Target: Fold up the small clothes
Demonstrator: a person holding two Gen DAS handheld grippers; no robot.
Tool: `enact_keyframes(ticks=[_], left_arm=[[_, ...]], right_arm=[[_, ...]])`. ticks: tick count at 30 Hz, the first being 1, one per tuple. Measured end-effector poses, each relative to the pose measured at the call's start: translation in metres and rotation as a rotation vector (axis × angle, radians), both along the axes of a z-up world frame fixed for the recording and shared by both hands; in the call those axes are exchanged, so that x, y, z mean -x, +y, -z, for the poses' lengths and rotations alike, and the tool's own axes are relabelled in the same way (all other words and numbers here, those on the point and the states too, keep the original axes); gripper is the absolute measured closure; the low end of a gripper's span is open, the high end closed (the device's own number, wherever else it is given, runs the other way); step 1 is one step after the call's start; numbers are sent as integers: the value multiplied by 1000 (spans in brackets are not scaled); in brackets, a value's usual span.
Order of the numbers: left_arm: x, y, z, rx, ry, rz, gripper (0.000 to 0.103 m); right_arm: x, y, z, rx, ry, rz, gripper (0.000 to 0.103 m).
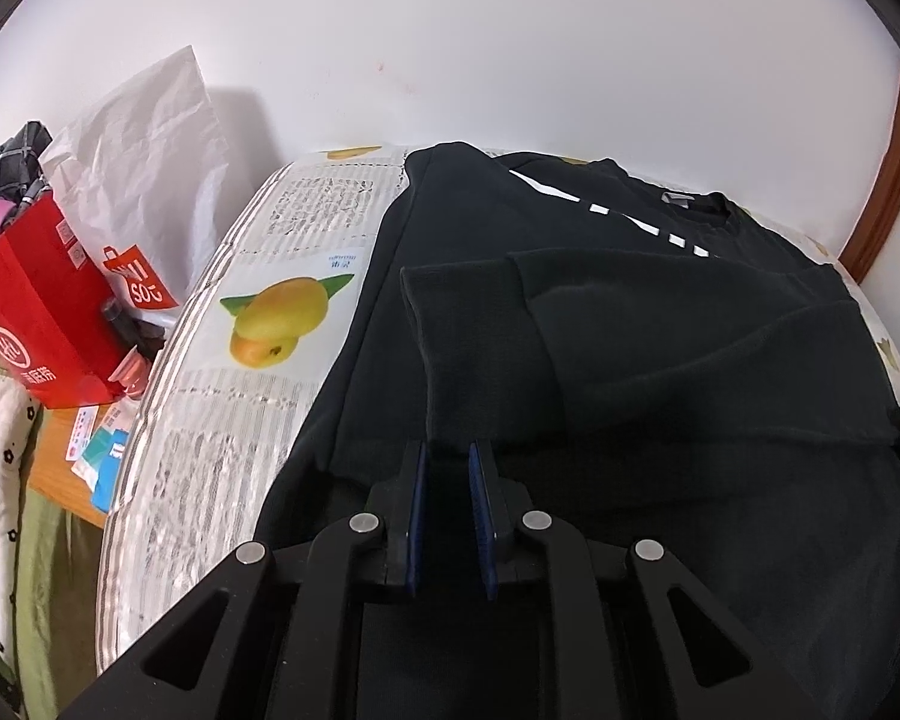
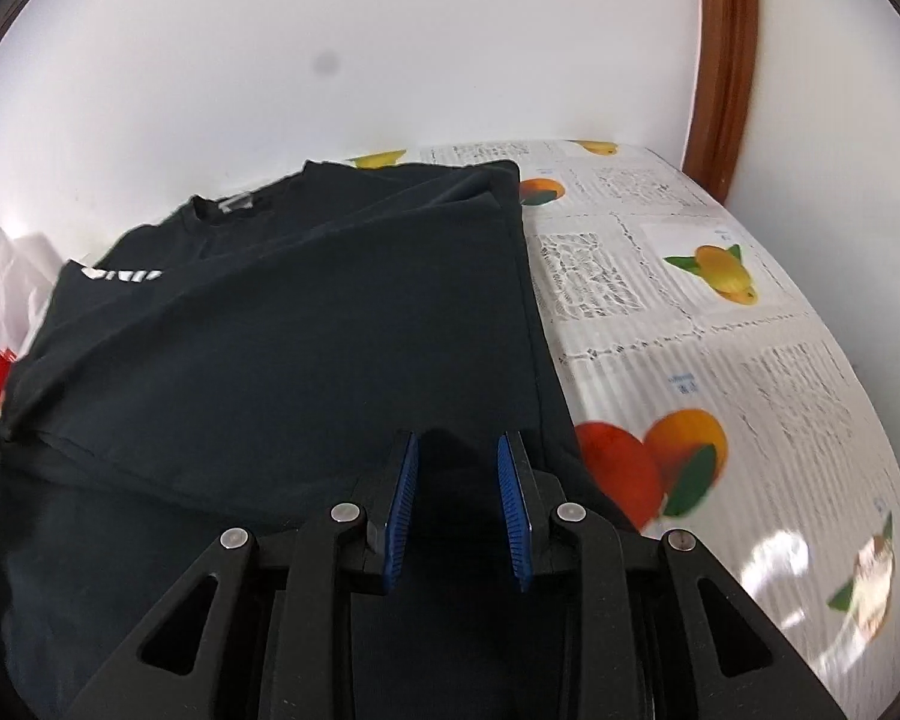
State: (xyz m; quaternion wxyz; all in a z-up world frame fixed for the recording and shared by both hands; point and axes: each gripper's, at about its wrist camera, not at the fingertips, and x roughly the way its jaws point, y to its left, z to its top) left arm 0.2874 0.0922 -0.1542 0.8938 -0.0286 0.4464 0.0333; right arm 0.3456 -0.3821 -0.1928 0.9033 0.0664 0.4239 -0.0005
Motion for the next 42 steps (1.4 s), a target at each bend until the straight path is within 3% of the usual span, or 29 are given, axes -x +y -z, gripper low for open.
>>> enact_keyframes(ticks=[8, 13, 16, 19, 20, 21, 22, 24, 27, 34, 42], left_arm=[[32, -3, -12, 22, -16, 4, 88], [59, -5, -21, 30, -21, 23, 88], [76, -4, -24, 51, -25, 38, 88], [97, 0, -25, 59, -23, 25, 88], [103, 2, -25, 55, -25, 20, 86], [111, 4, -25, 52, -25, 16, 78], [120, 7, -24, 53, -21, 8, 61], [133, 12, -22, 69, -26, 7, 42], [154, 17, -16, 51, -21, -6, 42], [188, 30, -2, 49, -8, -50, 42], [199, 36, 11, 47, 12, -63, 42]], right_arm=[[50, 1, -27, -7, -28, -40, 73], [87, -3, -37, 38, -65, -2, 67], [105, -8, -34, 12, -33, -8, 67], [124, -7, -30, 62, -18, -9, 67], [131, -5, -29, 78, -17, -13, 67], [137, -5, -29, 93, -20, -15, 67], [145, -4, -28, 112, -22, -17, 67], [154, -6, -24, 119, -17, -18, 62], [170, -11, -17, 100, -12, -4, 55], [199, -16, 7, 68, 35, 3, 54], [209, -11, 22, 55, 55, -12, 54]])
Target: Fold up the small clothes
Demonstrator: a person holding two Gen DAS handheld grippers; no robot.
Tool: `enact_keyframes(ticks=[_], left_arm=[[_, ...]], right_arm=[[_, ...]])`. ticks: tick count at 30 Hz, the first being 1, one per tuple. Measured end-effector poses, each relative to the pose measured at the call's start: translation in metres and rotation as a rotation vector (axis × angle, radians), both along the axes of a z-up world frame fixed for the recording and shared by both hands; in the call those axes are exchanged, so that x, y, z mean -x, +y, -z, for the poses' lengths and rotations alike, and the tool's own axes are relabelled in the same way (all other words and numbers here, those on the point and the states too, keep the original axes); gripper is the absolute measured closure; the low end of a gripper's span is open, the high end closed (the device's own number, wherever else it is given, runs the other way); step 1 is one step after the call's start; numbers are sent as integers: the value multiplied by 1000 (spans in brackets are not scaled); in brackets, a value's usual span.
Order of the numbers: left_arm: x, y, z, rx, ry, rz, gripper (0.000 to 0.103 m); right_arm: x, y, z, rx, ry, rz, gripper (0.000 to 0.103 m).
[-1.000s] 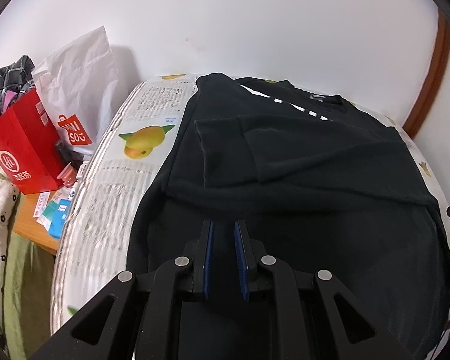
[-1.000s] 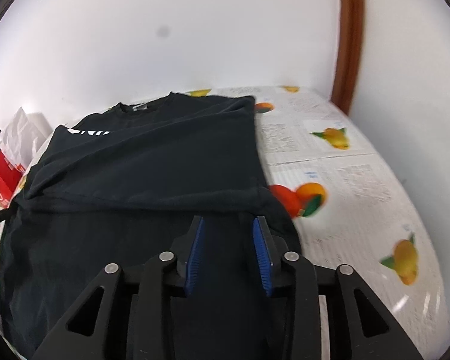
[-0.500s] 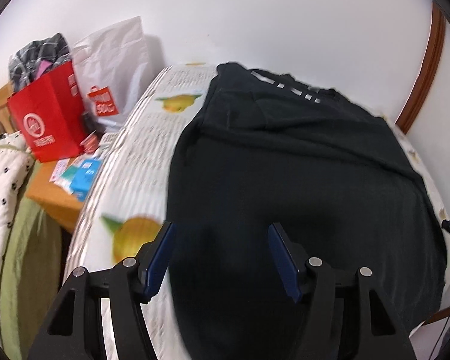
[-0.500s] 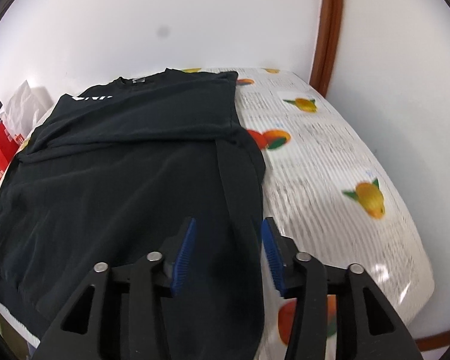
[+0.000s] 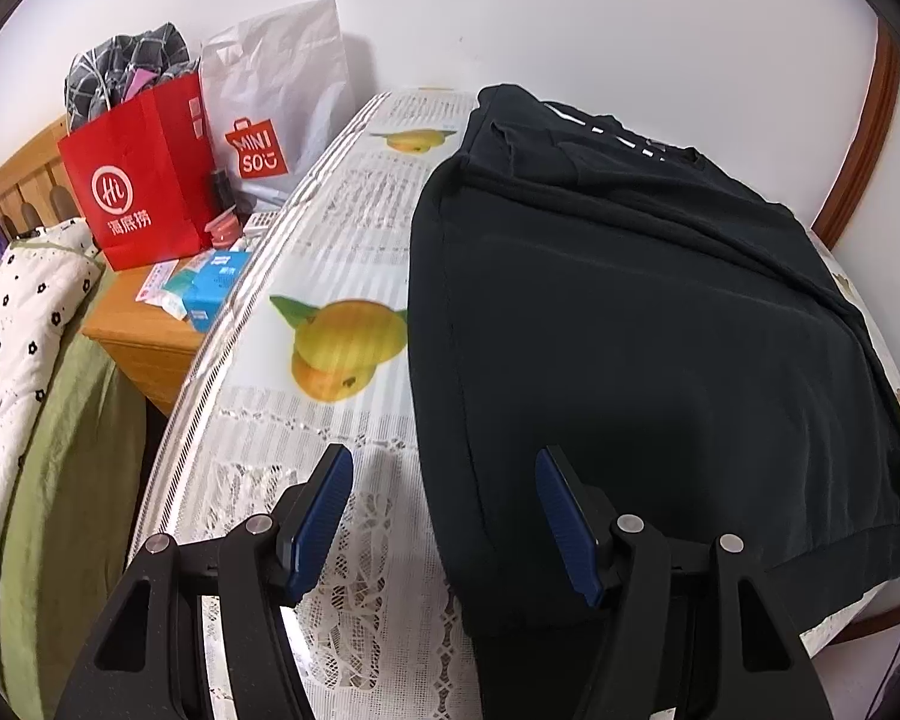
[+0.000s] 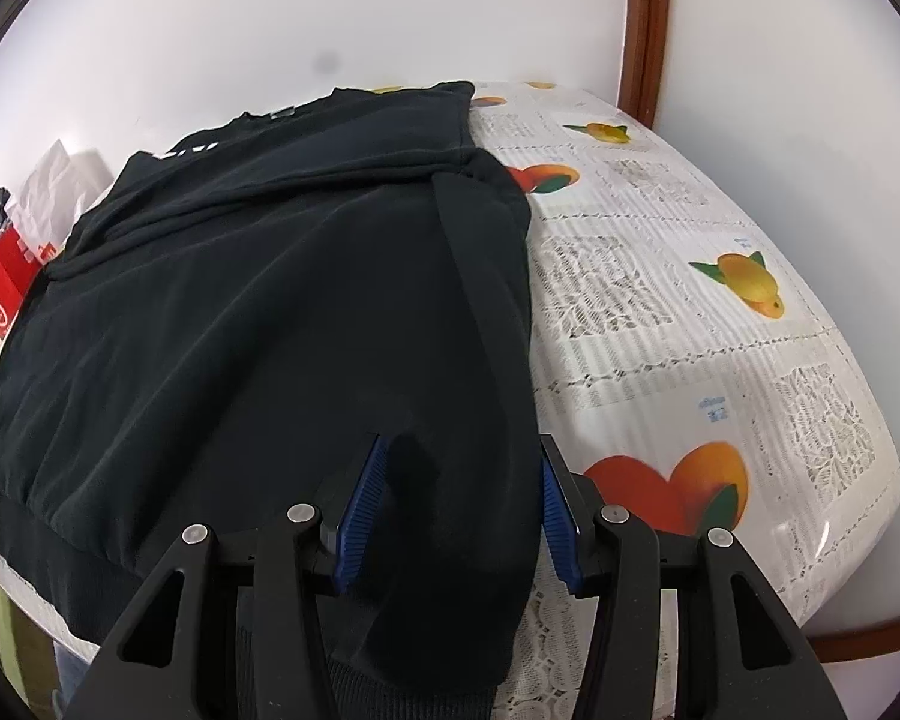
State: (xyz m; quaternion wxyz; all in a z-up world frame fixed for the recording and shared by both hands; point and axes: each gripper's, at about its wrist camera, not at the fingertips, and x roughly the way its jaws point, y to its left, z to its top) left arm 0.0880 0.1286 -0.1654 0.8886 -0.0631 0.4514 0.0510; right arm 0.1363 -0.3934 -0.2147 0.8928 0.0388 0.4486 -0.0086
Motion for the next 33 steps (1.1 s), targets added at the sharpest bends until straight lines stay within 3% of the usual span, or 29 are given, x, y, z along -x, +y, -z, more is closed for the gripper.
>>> enact_keyframes(ticks=[11, 16, 18, 26, 29, 33], left_arm=[[-16, -3, 12, -31, -4, 1, 56], [-27, -13, 11, -37, -7, 11, 70], [-31, -17, 11, -41, -7, 12, 74], [-35, -28, 10, -48, -2, 23, 94], [-35, -29, 9, -54, 0, 21, 95], [-29, -22, 5, 5, 4, 6, 96]], right_arm=[[-28, 4, 5, -16, -13, -2, 54], [-38, 5, 5, -20, -14, -5, 55], [-41, 5, 5, -17, -10, -12, 58], [-48, 11, 4, -21, -18, -45, 88], [-46, 16, 3, -2, -29, -54, 91], [-40, 12, 2, 3, -39, -49, 92]])
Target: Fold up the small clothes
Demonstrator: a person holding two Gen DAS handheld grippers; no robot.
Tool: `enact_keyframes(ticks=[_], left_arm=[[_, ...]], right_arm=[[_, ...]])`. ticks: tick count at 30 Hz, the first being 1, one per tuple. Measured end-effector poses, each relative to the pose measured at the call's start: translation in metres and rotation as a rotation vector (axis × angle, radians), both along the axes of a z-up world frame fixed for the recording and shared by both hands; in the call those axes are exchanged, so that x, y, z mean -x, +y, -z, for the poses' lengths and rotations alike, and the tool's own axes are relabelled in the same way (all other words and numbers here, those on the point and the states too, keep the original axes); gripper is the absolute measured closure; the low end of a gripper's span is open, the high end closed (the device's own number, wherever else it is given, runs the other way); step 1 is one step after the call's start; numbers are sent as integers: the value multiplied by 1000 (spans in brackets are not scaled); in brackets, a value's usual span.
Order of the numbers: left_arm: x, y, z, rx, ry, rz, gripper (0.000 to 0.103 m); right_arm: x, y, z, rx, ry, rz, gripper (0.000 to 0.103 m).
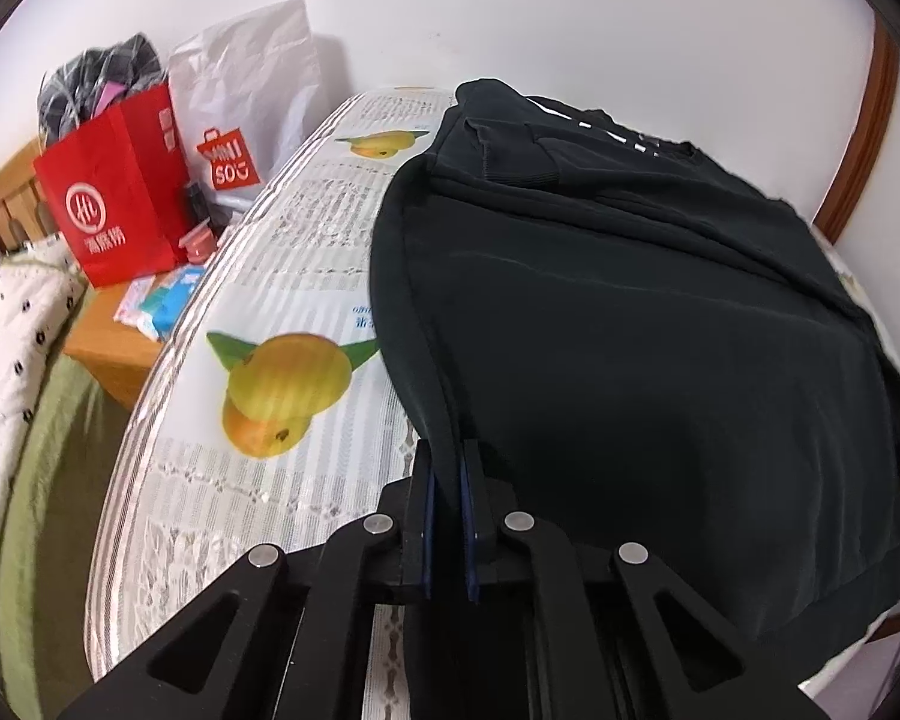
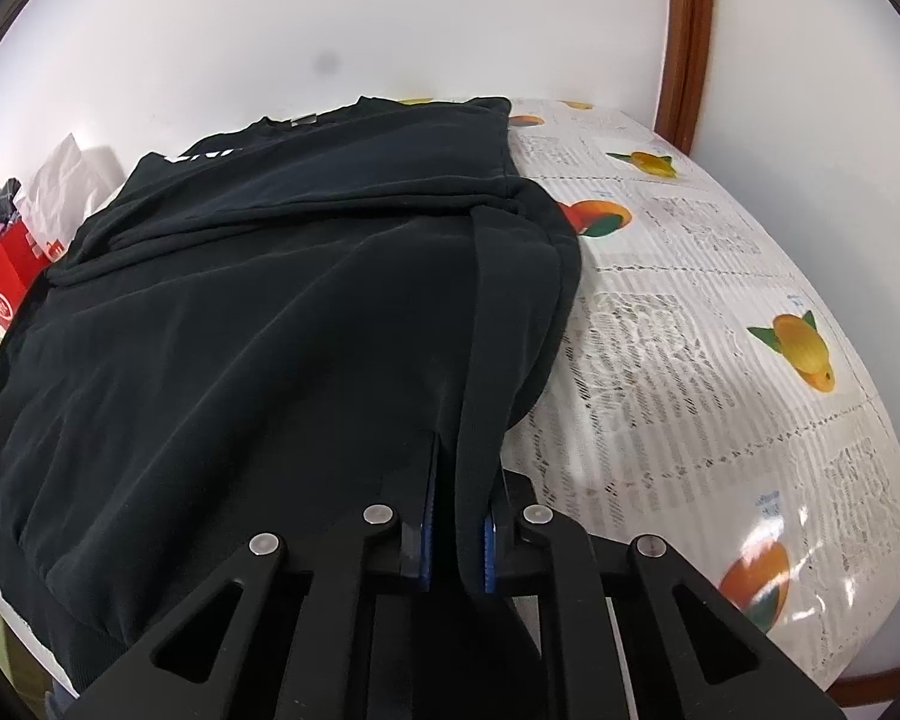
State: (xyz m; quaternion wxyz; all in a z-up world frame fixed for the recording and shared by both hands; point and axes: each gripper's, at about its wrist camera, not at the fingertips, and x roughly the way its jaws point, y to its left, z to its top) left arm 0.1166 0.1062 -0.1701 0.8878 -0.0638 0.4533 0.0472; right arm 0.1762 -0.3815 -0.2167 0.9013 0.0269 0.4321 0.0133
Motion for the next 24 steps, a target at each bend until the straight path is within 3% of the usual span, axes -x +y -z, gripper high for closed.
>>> enact_keyframes(ticks=[8, 15, 22, 24], left_arm=[[24, -10, -10, 70, 5, 31, 96], [50, -22, -3, 77, 26, 64, 95], [59, -20, 2, 126, 25, 64, 89], [59, -22, 2, 136, 20, 72, 82]], right_arm=[[17, -27, -3, -50, -7, 39, 92], [39, -36, 2, -42, 10, 31, 91], [54, -45, 9, -74, 18, 39, 82], [58, -44, 10, -81, 17, 34, 77]])
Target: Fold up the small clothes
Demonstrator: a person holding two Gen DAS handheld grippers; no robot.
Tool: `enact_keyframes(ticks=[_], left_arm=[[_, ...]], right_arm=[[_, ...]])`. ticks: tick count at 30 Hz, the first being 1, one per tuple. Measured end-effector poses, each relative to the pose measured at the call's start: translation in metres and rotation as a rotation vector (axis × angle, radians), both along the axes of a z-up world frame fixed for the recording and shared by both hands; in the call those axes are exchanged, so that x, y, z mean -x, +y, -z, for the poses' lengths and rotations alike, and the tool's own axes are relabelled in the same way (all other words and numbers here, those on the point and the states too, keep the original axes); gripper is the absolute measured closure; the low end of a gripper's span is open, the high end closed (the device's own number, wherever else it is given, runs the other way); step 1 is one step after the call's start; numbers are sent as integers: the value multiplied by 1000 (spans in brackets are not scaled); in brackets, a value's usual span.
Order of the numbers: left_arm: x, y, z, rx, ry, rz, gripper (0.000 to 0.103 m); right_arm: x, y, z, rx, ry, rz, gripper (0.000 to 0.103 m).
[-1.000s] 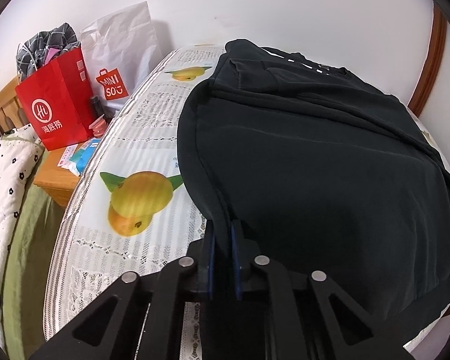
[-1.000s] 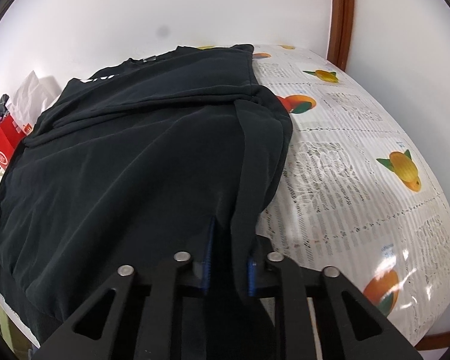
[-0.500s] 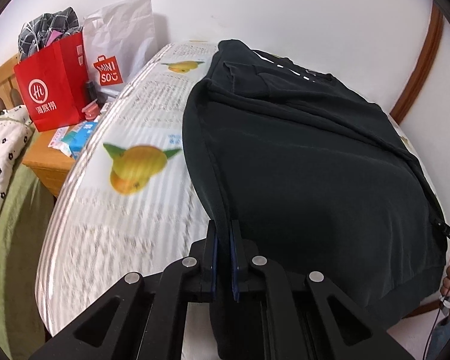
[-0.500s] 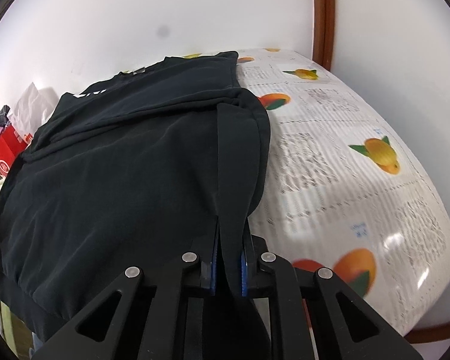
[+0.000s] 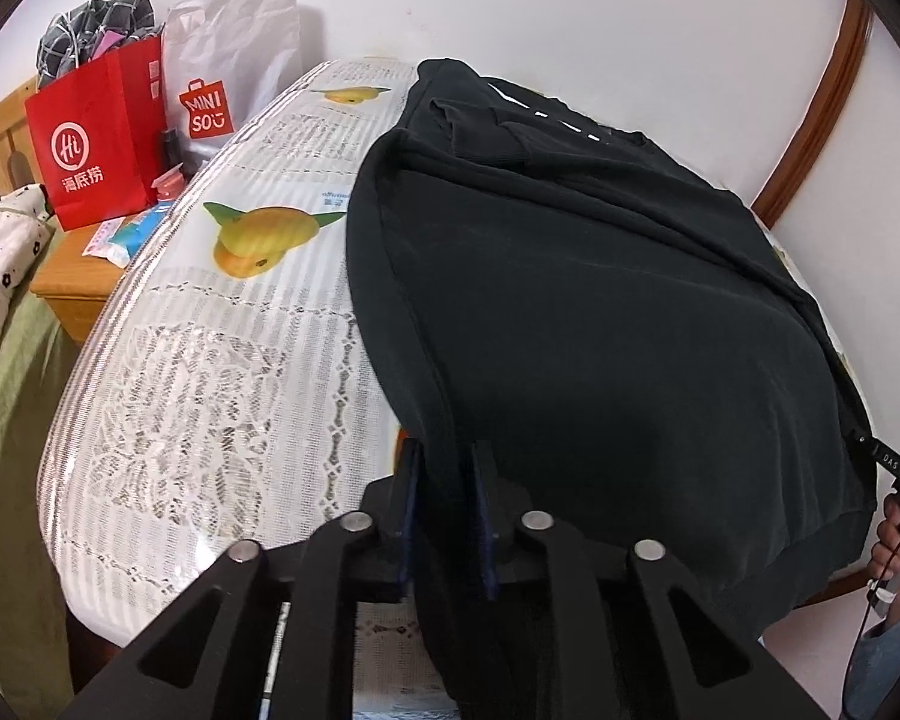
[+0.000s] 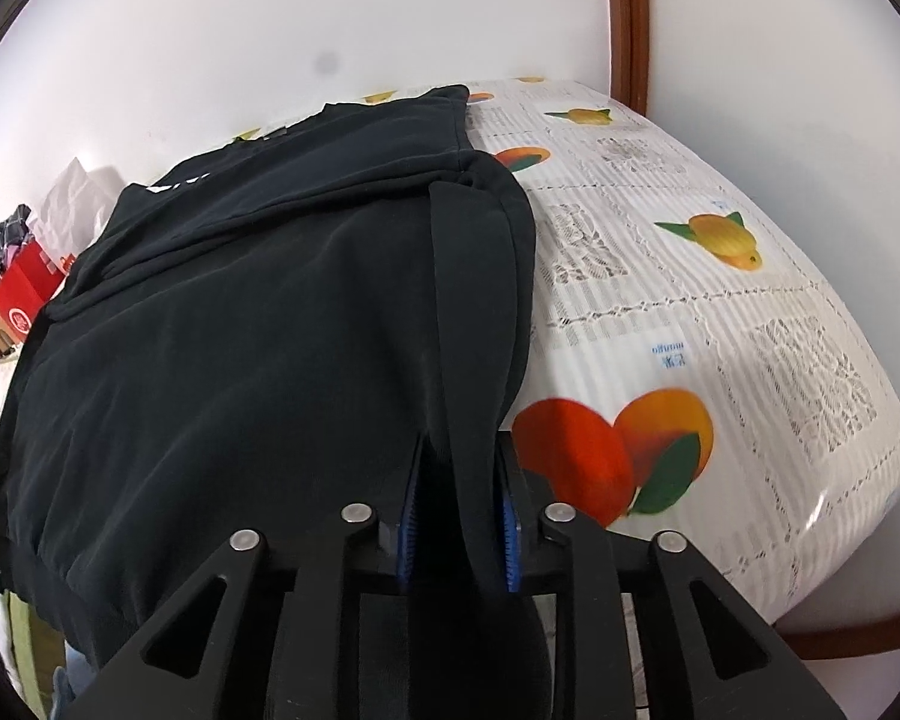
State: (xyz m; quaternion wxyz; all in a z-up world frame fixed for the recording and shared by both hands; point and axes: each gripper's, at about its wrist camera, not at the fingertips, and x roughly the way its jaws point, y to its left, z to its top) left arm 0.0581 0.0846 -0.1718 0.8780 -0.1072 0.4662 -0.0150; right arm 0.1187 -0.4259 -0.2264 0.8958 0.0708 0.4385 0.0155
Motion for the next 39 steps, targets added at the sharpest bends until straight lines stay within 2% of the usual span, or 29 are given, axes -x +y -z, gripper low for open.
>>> enact_keyframes(ticks=[1, 2, 4, 5, 6, 7, 10, 14, 16, 18, 21, 25, 32, 39], left_arm=[[1, -2, 0, 9, -5, 11, 72], [0, -5, -1, 9, -11, 27, 70], [-1, -14, 0, -39, -17, 31, 69], [-3, -20, 0, -81, -18, 34, 70], [-4, -23, 0, -110, -18, 30, 85], [-6, -24, -1, -128, -15, 26, 95], [-10, -18, -14, -108, -35, 34, 97], [0, -13, -58, -91, -185, 82, 97], [-2, -12, -76, -96, -239, 79, 97], [-12, -9, -90, -88, -273, 63, 97], [-34, 2, -104, -10, -298, 39, 97], [-71, 4, -115, -35, -323, -4, 97], [-136, 13, -105, -10, -280, -79, 97], [-203, 21, -80, 3, -216, -96, 97]], right_arm=[[1, 1, 0, -6, -1, -5, 73], [2, 3, 0, -9, -2, -6, 70], [2, 6, 1, -4, -5, 2, 68], [1, 9, 1, 3, -6, 3, 75], [-1, 12, 1, 10, -9, -1, 84], [-1, 14, 1, 10, -10, -9, 91], [2, 17, -9, 12, -64, -25, 92], [15, 1, -45, -100, -201, -34, 92], [13, -3, -60, -142, -242, -39, 93], [6, -1, -73, -136, -275, -37, 93], [-13, 1, -91, -143, -309, -39, 93], [-47, 8, -107, -133, -328, -32, 93], [-116, 19, -117, -120, -317, -22, 93], [-185, 28, -101, -123, -274, -14, 92]])
